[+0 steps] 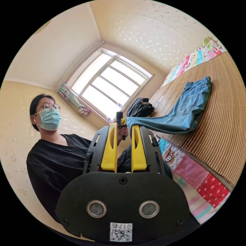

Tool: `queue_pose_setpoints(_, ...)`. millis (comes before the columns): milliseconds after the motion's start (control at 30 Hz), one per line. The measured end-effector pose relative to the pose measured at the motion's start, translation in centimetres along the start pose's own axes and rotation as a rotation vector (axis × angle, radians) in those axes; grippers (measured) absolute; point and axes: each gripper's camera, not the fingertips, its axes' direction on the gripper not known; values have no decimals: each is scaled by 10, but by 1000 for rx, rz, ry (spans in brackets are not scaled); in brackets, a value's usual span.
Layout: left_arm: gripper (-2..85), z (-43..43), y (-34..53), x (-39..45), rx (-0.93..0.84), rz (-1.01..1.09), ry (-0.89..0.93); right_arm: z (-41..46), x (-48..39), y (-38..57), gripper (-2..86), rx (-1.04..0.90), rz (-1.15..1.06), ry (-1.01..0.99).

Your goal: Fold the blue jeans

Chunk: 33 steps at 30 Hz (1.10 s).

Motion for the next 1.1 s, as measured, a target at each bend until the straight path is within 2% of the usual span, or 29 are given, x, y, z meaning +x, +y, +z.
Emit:
queue_pose_setpoints(67, 3, -5, -2, 20, 36, 26, 10, 4, -18, 0, 35, 2, -34, 28)
queue_pose_setpoints(200, -3, -20, -11, 60, 101, 105, 55, 1, -52, -4, 26, 58, -107, -40)
queue_pose_setpoints(367, -4, -42, -46, 153, 174, 328, 6, 8, -142, -35, 22, 62, -320, -84)
queue_pose_setpoints(567, -1, -65, -85, 245, 270, 527, 57, 13, -253, -63, 21, 80, -572, -75)
queue_pose_setpoints(867, -2, -90, -135, 344, 392, 695, 57, 37, -359, -113, 21, 84, -703, -37)
queue_pose_setpoints(1000, -5, -92, -152, 359, 466, 674, -2, 52, -376, -127, 20, 125, -771, -5)
queue_pose_setpoints(1100, -5, -83, -178, 333, 452, 527, -144, 74, -361, -139, 19, 181, -755, 221)
